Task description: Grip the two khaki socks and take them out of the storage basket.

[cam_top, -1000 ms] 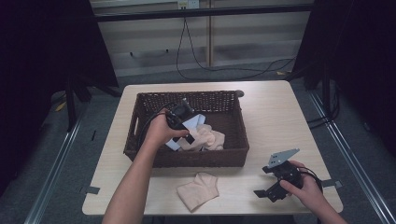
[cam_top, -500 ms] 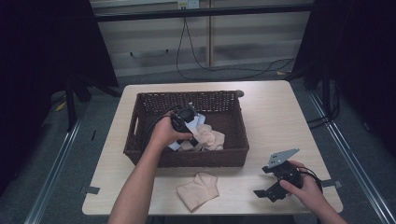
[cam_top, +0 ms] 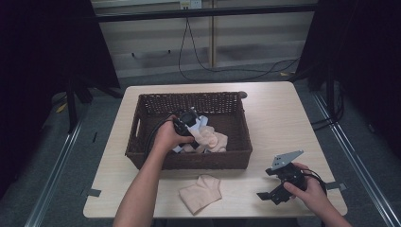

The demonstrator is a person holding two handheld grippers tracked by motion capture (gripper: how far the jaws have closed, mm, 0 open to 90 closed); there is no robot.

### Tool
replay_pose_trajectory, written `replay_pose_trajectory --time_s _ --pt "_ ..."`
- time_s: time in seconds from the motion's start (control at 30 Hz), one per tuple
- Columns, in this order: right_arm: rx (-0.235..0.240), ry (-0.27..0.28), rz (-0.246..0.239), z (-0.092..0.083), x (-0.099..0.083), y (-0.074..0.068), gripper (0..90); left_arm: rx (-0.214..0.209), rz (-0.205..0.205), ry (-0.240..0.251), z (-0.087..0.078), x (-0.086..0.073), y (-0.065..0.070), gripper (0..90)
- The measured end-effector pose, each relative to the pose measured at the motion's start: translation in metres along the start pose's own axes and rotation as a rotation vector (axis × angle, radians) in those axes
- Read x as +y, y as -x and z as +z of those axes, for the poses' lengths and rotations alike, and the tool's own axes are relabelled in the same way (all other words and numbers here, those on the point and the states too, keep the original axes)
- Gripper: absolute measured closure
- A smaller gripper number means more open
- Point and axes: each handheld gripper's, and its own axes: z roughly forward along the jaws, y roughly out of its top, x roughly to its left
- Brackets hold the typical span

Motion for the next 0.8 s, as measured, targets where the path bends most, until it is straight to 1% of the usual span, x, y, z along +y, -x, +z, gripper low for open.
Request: replay_pose_trajectory --time_s 0.03,0.07,0.1,0.13,0.17,0.2,0.23,0.27,0.3,0.33,0.37,0.53,0.57,0.67,0.7,0.77,0.8 --pt "0.000 0.000 0.001 0.000 0.000 0.000 2.2 -0.003 0.002 -0.007 -0.002 0.000 -0.001 57.0" --pt "0.000 0.000 0.001 0.000 0.000 0.000 2.2 -0.006 -0.010 0.008 -0.003 -0.001 -0.002 64.5" --pt "0.000 0.000 0.002 0.000 0.000 0.000 2.2 -0.009 -0.003 0.009 -0.005 -0.001 -0.002 71.3" --pt "0.000 0.000 0.002 0.000 0.000 0.000 2.2 -0.009 -0.003 0.009 -0.005 -0.001 -0.002 76.0" --pt "0.001 0.001 0.002 -0.001 0.000 0.000 2.2 -0.002 -0.005 0.007 -0.009 -0.002 -0.002 80.8" --pt "0.001 0.002 0.003 -0.001 0.000 0.000 2.2 -0.002 -0.005 0.007 -0.009 -0.002 -0.002 83.6" --pt "0.000 0.002 0.002 -0.001 0.000 0.000 2.2 -0.007 -0.017 -0.007 -0.013 -0.003 -0.001 86.6" --pt "0.000 0.002 0.002 -0.001 0.000 0.000 2.2 -0.007 -0.017 -0.007 -0.013 -0.003 -0.001 87.2" --pt "0.003 0.005 0.005 -0.001 0.000 0.000 2.2 -0.006 -0.022 -0.015 -0.020 -0.002 0.000 87.7" --pt "0.003 0.005 0.005 -0.001 0.000 0.000 2.2 -0.006 -0.022 -0.015 -0.020 -0.002 0.000 87.9" --pt "0.001 0.006 0.002 -0.001 0.000 0.000 2.2 -0.012 -0.018 -0.021 -0.027 -0.002 0.000 88.0" --pt "0.002 0.004 0.005 -0.001 0.000 0.000 2.2 -0.062 -0.038 -0.009 -0.050 -0.001 0.003 88.1" --pt "0.002 0.004 0.005 -0.001 0.000 0.000 2.2 -0.071 -0.041 -0.013 -0.055 0.000 0.004 88.1" --pt "0.002 0.001 0.006 -0.001 0.000 0.000 2.2 -0.088 -0.058 -0.004 -0.069 0.001 0.007 88.1" --pt "0.001 0.003 0.004 0.000 0.000 0.000 2.2 -0.097 -0.065 0.007 -0.073 0.001 0.008 88.1" --pt "0.001 0.002 0.004 0.000 0.000 0.000 2.2 -0.111 -0.063 0.013 -0.082 0.001 0.010 88.1" --pt "0.000 0.002 0.004 0.000 0.000 0.000 2.2 -0.110 -0.069 0.019 -0.086 0.001 0.010 88.1"
